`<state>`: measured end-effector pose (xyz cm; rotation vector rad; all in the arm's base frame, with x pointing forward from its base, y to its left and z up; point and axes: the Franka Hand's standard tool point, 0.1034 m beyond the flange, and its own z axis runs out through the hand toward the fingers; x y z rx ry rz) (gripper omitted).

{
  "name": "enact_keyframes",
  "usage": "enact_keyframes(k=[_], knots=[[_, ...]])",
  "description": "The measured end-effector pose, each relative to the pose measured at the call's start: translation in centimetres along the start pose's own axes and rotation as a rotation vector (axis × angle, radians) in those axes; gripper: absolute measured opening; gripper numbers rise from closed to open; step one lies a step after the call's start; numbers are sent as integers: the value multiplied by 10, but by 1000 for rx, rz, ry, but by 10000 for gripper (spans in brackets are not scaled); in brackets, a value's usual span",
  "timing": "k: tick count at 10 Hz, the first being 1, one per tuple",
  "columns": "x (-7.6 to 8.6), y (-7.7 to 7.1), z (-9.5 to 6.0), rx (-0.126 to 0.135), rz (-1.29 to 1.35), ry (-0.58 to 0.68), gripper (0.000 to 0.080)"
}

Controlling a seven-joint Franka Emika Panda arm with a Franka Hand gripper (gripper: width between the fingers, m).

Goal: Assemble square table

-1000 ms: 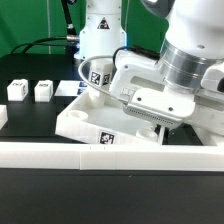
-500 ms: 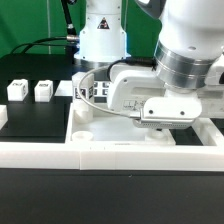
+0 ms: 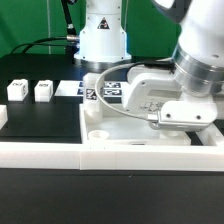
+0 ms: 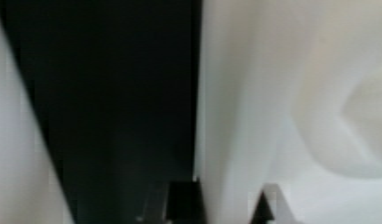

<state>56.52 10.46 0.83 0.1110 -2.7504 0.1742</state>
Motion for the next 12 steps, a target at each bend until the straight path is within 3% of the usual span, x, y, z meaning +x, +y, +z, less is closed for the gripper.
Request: enact_keyframes(k=[3, 5, 10, 12], knots=[[-10, 14, -7, 9, 65, 45, 60], [-13, 14, -11, 25, 99, 77, 60], [-10, 6, -8, 33, 108, 95, 61], [-8, -6, -9, 57, 116, 106, 418]])
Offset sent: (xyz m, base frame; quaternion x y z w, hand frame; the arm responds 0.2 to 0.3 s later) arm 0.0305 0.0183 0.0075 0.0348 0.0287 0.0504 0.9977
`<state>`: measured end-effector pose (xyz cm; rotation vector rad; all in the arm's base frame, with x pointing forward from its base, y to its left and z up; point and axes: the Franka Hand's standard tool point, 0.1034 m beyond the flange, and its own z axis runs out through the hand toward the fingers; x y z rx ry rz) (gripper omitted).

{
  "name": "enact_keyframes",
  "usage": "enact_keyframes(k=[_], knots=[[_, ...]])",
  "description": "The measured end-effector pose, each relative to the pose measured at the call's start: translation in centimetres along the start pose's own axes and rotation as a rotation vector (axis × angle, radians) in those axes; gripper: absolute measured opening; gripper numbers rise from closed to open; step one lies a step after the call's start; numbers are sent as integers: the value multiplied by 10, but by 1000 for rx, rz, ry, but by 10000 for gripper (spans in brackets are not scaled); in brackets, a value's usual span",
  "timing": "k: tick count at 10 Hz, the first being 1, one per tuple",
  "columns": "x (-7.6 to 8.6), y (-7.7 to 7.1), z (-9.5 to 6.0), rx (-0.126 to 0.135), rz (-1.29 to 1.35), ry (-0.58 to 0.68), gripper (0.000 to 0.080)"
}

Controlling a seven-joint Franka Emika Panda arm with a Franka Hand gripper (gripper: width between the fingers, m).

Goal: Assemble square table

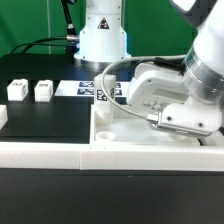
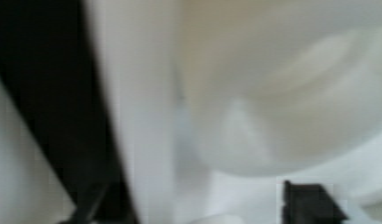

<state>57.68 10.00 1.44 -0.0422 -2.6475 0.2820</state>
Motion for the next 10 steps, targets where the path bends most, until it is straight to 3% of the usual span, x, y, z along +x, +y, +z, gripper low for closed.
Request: enact_keyframes(k=[1, 2, 3, 9, 10], knots=[[0, -6, -1, 11, 6, 5, 553], [1, -9, -1, 16, 7, 6, 553], [1, -11, -1, 16, 9, 8, 632], [1, -13, -2, 15, 12, 8, 649], [6, -19, -20, 32, 14, 3, 649]])
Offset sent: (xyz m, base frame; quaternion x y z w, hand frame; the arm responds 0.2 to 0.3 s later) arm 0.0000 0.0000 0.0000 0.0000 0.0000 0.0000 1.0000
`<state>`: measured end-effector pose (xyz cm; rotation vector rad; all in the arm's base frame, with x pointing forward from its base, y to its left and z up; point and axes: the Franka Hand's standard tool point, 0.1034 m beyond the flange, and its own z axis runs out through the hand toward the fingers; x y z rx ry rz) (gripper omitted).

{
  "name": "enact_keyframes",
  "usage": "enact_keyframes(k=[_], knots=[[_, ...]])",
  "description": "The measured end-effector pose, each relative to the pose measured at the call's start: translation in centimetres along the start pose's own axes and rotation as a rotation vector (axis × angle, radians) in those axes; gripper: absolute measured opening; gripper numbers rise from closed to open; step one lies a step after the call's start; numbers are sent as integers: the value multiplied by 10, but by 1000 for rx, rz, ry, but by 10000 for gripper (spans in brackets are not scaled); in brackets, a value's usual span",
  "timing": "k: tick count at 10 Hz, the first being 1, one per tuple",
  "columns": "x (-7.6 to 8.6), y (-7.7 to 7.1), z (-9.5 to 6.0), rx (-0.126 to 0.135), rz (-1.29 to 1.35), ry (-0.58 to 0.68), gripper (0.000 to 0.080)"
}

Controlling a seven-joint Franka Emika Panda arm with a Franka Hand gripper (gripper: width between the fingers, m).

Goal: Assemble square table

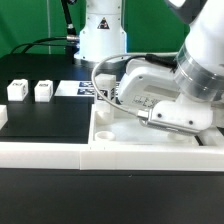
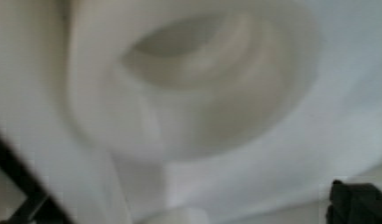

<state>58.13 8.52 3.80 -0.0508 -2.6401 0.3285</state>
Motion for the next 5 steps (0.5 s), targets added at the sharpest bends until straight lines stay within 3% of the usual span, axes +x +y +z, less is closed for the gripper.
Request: enact_keyframes(k=[1, 2, 3, 5], knots=[[9, -12, -27, 16, 9, -29, 649], [20, -26, -42, 25, 20, -44, 649], [33, -50, -53, 32, 47, -51, 649], [50, -94, -54, 45, 68, -44, 649]])
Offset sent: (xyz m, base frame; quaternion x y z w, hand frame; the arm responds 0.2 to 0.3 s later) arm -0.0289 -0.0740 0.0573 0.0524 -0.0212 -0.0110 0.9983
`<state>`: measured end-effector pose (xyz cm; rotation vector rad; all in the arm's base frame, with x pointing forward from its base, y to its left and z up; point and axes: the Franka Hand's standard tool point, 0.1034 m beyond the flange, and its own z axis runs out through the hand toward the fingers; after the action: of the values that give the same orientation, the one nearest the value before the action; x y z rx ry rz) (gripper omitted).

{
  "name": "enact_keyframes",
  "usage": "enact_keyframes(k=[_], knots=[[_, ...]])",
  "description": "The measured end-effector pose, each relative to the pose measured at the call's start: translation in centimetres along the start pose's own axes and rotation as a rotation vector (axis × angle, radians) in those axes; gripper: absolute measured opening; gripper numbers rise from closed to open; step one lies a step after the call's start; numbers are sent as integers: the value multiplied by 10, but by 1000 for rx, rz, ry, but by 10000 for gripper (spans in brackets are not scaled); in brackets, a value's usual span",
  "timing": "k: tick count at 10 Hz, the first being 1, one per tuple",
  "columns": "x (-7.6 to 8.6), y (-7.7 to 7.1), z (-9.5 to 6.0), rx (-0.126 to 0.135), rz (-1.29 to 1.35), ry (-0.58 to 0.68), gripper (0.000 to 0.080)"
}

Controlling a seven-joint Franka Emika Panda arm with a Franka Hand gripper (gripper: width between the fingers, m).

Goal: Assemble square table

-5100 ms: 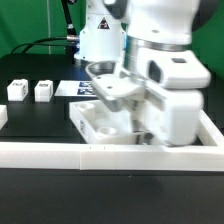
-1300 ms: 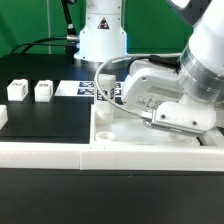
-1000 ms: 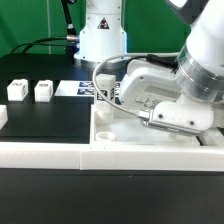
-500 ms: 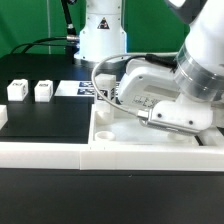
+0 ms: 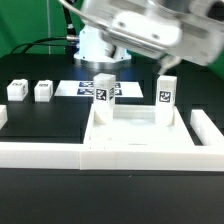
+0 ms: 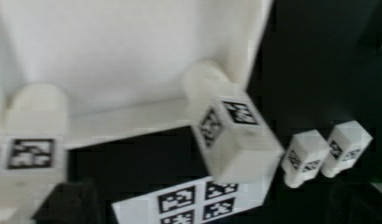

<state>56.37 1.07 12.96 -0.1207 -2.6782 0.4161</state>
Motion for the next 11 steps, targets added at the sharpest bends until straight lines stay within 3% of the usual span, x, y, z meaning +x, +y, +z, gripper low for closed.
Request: enact_keyframes(k=[1, 2, 3, 7, 8, 10, 11], knots=[[5, -27, 12, 0, 54, 19, 649], [-1, -50, 26, -12, 89, 23, 649], [-3, -56, 33, -16, 194, 36, 649], [0, -55, 32, -16, 490, 55, 649], [11, -71, 33, -43, 611, 112, 649], [34, -116, 51, -38, 847, 167, 649], [44, -129, 59, -36, 964, 191, 649]])
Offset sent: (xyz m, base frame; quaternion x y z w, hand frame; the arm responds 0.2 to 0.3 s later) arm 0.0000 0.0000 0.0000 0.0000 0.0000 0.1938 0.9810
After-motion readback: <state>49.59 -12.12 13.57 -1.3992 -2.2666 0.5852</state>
